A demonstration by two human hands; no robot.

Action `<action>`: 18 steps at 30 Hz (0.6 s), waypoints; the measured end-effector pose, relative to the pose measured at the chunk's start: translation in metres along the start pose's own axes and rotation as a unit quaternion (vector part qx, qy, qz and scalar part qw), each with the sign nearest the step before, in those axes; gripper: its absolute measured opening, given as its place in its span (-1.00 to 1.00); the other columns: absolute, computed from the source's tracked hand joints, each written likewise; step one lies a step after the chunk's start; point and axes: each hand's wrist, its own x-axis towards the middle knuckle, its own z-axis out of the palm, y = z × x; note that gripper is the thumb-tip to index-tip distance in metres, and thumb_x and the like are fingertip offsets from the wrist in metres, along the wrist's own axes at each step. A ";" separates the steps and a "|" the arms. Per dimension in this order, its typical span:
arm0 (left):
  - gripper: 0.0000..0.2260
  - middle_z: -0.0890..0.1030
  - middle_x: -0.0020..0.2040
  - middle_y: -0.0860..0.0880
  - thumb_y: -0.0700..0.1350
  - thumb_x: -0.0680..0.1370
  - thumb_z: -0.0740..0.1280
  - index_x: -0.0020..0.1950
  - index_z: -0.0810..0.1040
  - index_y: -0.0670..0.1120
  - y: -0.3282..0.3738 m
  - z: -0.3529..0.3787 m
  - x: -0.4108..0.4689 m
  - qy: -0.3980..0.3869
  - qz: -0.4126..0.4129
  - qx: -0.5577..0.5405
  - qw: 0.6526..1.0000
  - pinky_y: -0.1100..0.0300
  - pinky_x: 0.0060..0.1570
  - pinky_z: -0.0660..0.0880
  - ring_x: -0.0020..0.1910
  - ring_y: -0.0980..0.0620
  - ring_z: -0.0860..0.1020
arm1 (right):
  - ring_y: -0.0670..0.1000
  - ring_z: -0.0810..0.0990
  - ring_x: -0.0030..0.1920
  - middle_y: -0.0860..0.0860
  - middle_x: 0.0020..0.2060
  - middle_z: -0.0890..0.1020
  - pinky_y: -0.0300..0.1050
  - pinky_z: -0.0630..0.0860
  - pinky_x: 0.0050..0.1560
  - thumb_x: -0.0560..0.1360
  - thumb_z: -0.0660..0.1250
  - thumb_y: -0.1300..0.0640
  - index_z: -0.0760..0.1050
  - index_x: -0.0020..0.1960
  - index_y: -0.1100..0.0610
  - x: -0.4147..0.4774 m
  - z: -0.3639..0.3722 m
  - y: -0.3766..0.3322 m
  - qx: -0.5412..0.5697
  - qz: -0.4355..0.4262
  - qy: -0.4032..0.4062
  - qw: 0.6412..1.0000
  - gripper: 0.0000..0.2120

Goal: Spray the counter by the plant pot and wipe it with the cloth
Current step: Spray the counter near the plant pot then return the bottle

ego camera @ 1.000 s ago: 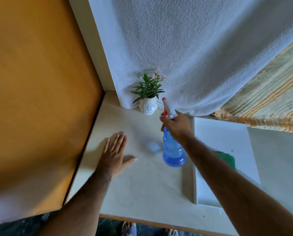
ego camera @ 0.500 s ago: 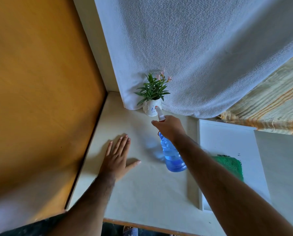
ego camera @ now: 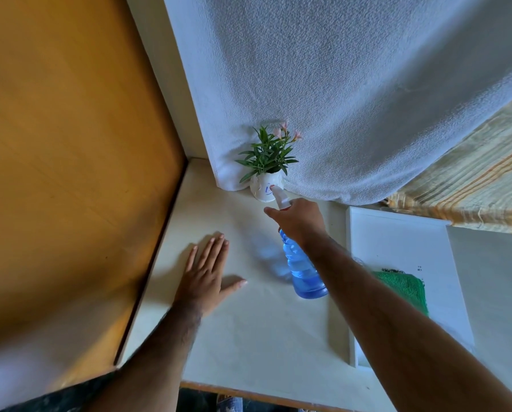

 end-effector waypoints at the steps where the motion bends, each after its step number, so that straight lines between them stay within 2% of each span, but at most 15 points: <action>1: -0.10 0.26 0.65 -0.10 0.50 0.56 -0.01 0.64 0.24 -0.16 0.000 0.000 0.000 -0.001 0.000 0.000 1.000 -0.09 0.61 -0.05 0.62 -0.06 0.24 | 0.06 0.68 -0.07 0.01 -0.21 0.74 -0.15 0.50 -0.08 0.37 0.38 -0.34 0.67 -0.12 0.10 0.001 -0.001 0.000 0.002 -0.001 -0.001 1.000 -0.51; 4: -0.10 0.25 0.66 -0.11 0.50 0.56 0.00 0.64 0.23 -0.16 0.000 -0.001 0.001 -0.008 0.001 -0.001 1.000 -0.10 0.62 -0.04 0.62 -0.06 0.24 | 0.05 0.68 -0.07 0.01 -0.23 0.73 -0.14 0.52 -0.06 0.38 0.38 -0.34 0.66 -0.12 0.10 0.002 -0.001 0.002 0.001 -0.003 -0.001 1.000 -0.52; 8: -0.10 0.26 0.65 -0.11 0.50 0.56 -0.02 0.64 0.23 -0.16 0.001 -0.004 0.001 -0.020 -0.002 0.001 1.000 -0.09 0.61 -0.04 0.62 -0.06 0.24 | 0.03 0.68 -0.10 -0.03 -0.33 0.69 -0.16 0.45 -0.12 0.41 0.38 -0.32 0.64 -0.17 0.11 0.003 -0.003 0.002 -0.006 -0.006 -0.004 1.000 -0.54; 13: -0.11 0.27 0.65 -0.11 0.50 0.56 -0.01 0.63 0.25 -0.16 0.001 -0.009 0.002 -0.040 -0.005 -0.002 0.999 -0.08 0.61 -0.04 0.61 -0.07 0.26 | 0.04 0.66 -0.08 -0.02 -0.25 0.70 -0.12 0.51 -0.07 0.47 0.41 -0.17 0.57 -0.13 0.07 -0.010 -0.012 0.005 0.027 -0.030 0.009 0.999 -0.70; 15: -0.11 0.29 0.64 -0.12 0.49 0.56 -0.01 0.62 0.27 -0.17 0.002 -0.010 0.002 -0.041 -0.007 -0.003 0.999 -0.09 0.60 -0.02 0.60 -0.07 0.28 | 0.06 0.69 -0.11 0.00 -0.29 0.70 -0.12 0.53 -0.10 0.45 0.39 -0.05 0.57 -0.15 0.09 -0.019 -0.018 0.010 0.073 -0.029 0.038 0.996 -0.80; 18: -0.11 0.32 0.62 -0.14 0.48 0.55 0.04 0.61 0.29 -0.18 0.001 -0.011 0.001 -0.043 -0.008 -0.003 0.999 -0.15 0.56 0.10 0.58 -0.09 0.31 | 0.06 0.71 -0.25 0.08 -0.39 0.69 -0.09 0.60 -0.13 0.44 0.38 0.12 0.61 -0.13 0.12 -0.037 -0.035 0.023 0.212 -0.049 0.099 0.971 -0.92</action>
